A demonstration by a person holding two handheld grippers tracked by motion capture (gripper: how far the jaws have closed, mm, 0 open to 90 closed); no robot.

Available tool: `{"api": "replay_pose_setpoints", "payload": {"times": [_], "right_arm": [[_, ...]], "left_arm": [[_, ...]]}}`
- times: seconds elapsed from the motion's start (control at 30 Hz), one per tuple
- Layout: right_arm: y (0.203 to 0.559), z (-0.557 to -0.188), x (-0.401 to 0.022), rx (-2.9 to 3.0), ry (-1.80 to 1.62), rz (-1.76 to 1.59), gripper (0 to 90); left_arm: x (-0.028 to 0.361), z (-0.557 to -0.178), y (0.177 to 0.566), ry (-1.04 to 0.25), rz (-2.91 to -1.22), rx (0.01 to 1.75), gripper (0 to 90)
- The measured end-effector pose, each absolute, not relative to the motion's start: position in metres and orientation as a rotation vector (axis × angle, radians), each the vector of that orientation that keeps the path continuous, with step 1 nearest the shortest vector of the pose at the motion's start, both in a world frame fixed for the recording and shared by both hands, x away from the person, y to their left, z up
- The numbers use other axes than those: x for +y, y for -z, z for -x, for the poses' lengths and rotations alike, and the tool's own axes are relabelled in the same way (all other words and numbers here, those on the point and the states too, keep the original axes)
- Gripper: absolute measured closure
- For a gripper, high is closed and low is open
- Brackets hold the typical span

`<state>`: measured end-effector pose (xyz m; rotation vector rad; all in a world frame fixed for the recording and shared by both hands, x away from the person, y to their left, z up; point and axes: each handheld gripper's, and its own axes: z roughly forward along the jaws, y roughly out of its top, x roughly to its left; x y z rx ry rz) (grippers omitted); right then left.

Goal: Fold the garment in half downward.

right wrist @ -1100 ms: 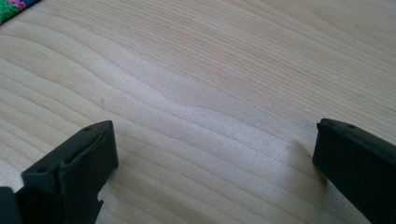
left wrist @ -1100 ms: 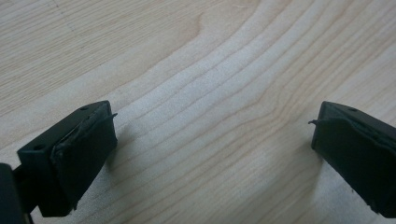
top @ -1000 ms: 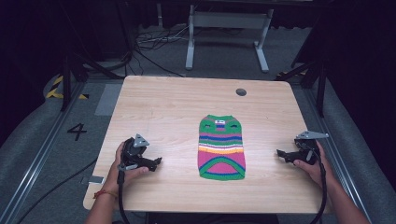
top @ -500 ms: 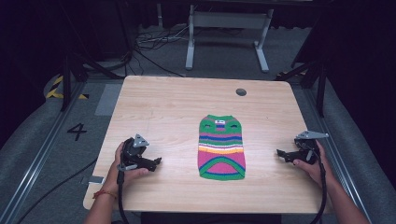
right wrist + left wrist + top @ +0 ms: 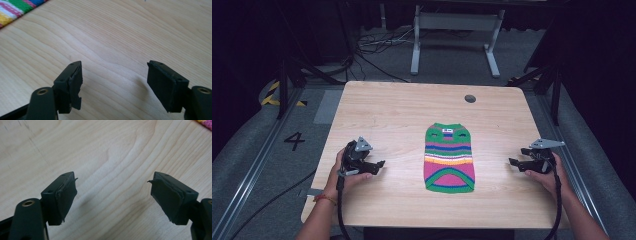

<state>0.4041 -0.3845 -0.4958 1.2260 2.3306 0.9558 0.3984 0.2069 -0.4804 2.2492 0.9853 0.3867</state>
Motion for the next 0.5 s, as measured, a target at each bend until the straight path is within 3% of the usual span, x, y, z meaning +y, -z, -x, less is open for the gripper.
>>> {"api": "replay_pose_setpoints", "payload": {"times": [0.5], "right_arm": [[0.448, -0.439, -0.35, 2.321, -1.063, -1.146, 36.6]], "left_arm": [[0.177, -0.438, 0.447, -0.484, -2.237, 0.933, 27.5]]}}
